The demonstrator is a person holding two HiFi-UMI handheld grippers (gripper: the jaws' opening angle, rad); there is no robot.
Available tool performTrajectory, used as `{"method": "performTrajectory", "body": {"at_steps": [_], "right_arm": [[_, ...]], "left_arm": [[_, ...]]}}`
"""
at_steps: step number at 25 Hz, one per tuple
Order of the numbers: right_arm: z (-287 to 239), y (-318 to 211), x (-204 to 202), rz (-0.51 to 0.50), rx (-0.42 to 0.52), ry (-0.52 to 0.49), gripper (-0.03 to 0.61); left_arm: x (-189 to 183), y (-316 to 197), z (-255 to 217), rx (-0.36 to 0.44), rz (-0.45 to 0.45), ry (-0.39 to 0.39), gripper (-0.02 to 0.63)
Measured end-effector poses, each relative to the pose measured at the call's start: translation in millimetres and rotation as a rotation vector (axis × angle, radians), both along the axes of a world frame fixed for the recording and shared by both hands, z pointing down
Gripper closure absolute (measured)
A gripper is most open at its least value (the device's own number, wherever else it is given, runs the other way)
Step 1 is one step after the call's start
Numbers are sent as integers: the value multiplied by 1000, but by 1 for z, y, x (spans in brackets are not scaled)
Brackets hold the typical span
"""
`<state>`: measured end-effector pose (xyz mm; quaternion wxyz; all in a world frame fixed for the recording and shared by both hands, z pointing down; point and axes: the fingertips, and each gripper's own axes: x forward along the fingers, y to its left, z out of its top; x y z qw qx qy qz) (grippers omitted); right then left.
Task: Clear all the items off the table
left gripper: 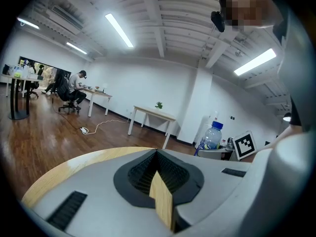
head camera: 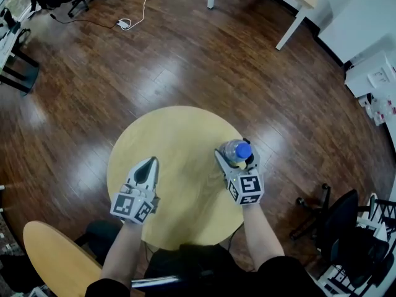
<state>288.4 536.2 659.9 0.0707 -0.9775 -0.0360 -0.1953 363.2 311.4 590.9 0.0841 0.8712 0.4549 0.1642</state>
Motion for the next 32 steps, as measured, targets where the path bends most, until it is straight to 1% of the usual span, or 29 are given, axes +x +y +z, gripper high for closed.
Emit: {"method": "performTrajectory", "body": {"at_steps": [4,5,6,13,16,19,23,26,29,32], "right_arm": [[4,-2,4,-16,-5,-2,144],[5,-1,5,-18,-8,-5,182],[4,0,4,-20,-7,-7,187],[-23,-4,4,-47,7,40,195],[-41,-8,-1,-63,-1,54,195],[-62,-13,-7,-90,-28,68,195],[-96,-22,-13,-118,-53,105,195],[-132,-40,-13,-163,-87,152,196],[-167,-69,-8,-216,-131,204,196],[-187,-107,3,-273,-135,245,196]], "left_arm": [[-6,0,5,8,-1,-6,614],[-7,0,5,11,-1,-4,614],[-8,0,3,13,-3,-1,614],[-4,-17,-19,7,-51,44,614],[-9,-24,-34,-10,-70,65,614],[-18,-32,-49,-38,-86,87,614],[-18,-42,-65,-85,-118,111,614],[-17,-48,-89,-140,-147,154,614],[-23,-64,-115,-151,-166,207,614],[-29,-97,-137,-162,-210,244,614]]}}
